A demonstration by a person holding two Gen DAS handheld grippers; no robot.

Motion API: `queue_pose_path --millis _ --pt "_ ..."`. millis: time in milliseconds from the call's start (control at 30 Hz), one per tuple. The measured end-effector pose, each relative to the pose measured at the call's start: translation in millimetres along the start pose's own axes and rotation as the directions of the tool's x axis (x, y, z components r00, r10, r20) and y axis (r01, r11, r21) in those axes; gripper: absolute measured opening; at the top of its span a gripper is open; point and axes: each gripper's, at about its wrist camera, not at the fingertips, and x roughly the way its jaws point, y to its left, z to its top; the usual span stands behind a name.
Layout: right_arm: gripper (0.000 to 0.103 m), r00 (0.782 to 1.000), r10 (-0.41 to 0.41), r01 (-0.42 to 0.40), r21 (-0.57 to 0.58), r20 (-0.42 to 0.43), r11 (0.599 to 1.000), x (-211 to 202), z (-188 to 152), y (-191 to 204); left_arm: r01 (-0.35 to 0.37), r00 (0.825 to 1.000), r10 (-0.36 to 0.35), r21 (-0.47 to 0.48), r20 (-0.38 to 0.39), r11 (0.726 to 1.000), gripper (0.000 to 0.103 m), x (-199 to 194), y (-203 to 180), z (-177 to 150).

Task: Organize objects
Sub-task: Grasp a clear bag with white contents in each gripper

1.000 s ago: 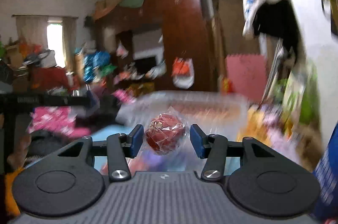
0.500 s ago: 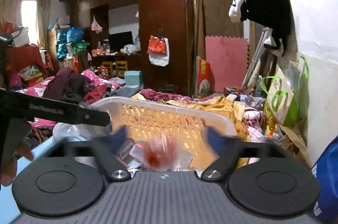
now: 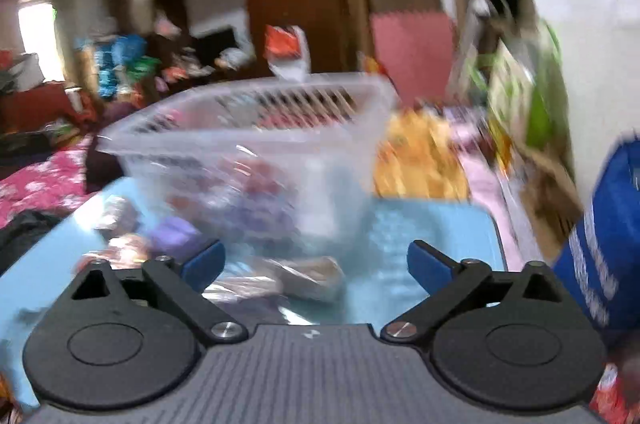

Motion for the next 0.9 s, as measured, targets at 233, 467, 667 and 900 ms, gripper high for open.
queue_pose_path --millis 233,467,667,900 --pt "0.091 0.99 0.068 -0.058 0.08 -0.121 0.995 47 -3 -11 -0.028 0.996 0.024 -0.036 -0.089 0.999 0.096 29 23 -14" --pt "0.068 0.987 0.086 -0.077 0.069 -0.138 0.995 47 -9 -9 -0.07 0.98 0.058 -0.057 -0.189 0.996 0.094 60 31 -25" --pt "0.058 0.991 0.042 -0.043 -0.001 -0.124 0.999 33 -16 -1 -0.142 0.956 0.124 -0.049 -0.266 0.989 0.084 81 28 -30" --pt "0.053 0.994 0.022 -0.028 -0.049 -0.109 0.998 19 -24 4 -0.162 0.948 0.155 -0.002 -0.278 0.987 0.056 90 14 -33"
